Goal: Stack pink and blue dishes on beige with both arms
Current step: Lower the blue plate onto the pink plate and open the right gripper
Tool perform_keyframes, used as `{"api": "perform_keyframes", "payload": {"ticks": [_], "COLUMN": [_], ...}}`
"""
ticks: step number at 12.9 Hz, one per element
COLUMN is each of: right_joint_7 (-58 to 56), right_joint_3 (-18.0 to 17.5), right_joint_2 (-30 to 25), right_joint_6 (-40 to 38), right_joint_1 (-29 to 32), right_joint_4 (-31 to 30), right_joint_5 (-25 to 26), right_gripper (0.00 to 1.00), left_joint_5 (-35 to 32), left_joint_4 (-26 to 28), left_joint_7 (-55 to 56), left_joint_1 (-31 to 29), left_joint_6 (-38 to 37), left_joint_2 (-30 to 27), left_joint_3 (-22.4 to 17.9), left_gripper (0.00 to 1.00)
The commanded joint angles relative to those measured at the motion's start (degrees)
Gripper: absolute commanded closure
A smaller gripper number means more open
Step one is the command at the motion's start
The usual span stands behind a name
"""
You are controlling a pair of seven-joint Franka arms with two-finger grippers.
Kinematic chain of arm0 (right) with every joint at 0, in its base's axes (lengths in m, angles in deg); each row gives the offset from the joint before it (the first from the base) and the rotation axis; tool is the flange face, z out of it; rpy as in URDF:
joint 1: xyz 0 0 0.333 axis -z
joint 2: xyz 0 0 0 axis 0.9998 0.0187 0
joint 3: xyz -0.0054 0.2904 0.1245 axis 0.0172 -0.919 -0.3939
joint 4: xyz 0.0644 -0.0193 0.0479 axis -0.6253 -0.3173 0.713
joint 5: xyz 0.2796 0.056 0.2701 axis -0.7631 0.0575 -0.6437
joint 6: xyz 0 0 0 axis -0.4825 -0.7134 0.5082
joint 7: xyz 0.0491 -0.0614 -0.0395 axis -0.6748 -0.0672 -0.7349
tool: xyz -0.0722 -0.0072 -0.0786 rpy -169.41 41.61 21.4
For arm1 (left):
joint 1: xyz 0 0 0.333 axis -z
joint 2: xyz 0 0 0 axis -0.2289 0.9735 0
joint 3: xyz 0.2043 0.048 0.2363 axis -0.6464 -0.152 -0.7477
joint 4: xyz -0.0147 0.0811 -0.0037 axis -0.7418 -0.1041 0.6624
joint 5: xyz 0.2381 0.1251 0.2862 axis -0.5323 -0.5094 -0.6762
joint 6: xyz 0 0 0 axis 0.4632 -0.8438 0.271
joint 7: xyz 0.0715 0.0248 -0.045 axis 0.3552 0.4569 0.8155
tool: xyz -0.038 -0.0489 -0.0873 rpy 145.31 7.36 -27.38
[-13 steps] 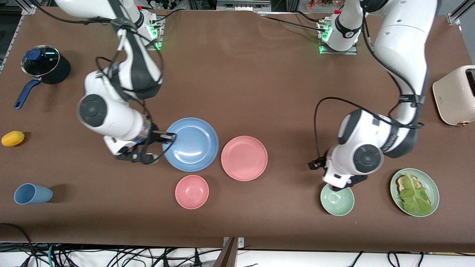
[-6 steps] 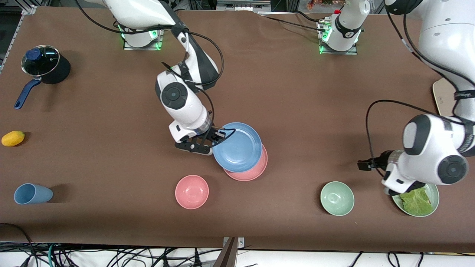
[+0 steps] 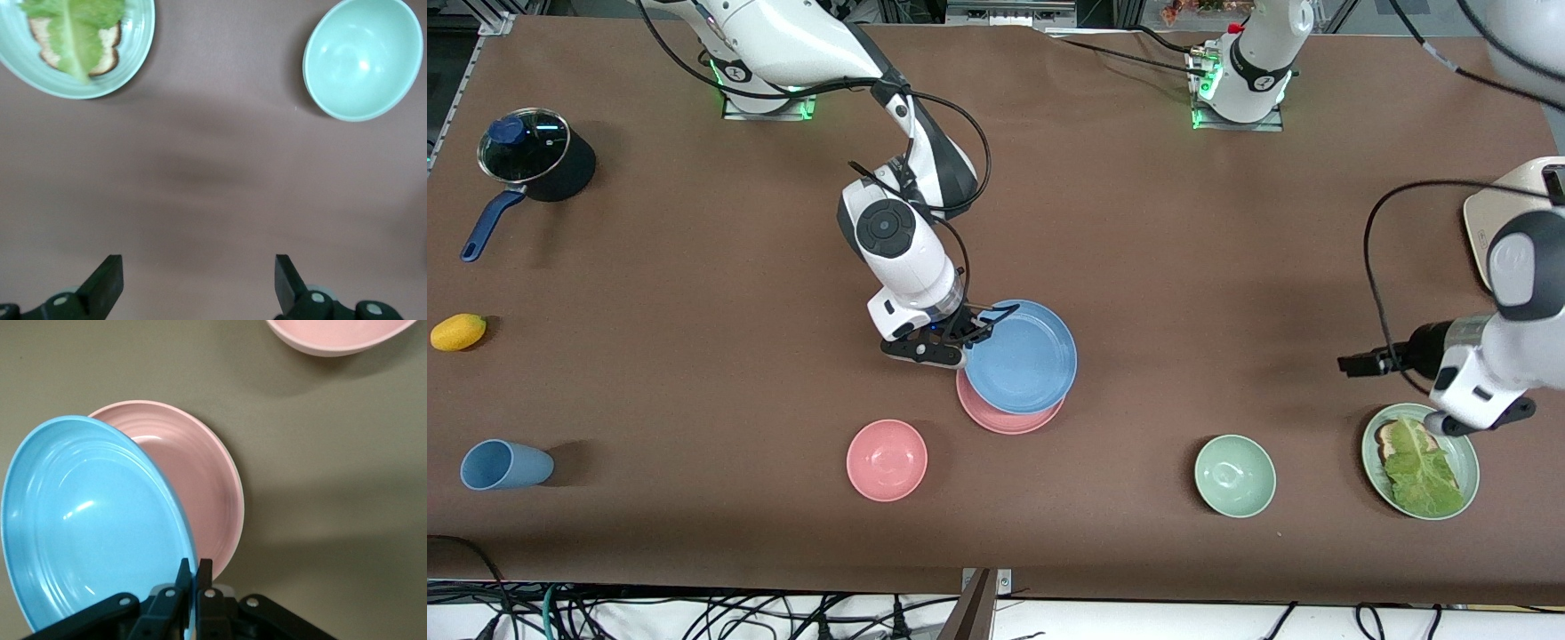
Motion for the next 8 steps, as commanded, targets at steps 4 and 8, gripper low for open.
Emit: {"api": "perform_keyframes", "payload": {"ticks": [4, 8], "right_joint_7": [-2.3, -4.2], "right_joint_3": [0.6, 0.6], "right_joint_2": [1.8, 2.4], "right_joint_6": [2.0, 3.5], "right_joint_1": [-0.1, 0.2], "right_joint_4": [1.4, 1.4], "right_joint_5": [-0.5, -0.6], "right_gripper": [1.00, 1.00], "left_joint_5": [1.5, 1.4], "left_joint_4": [15.3, 14.8], "left_joint_7": [-2.4, -2.6], "left_joint_1": [6.5, 6.2], "left_joint_6": [1.3, -0.1], "left_joint_2": [-23.0, -26.7], "left_joint_3": [-4.1, -4.4], "left_gripper": [0.00, 0.00]}}
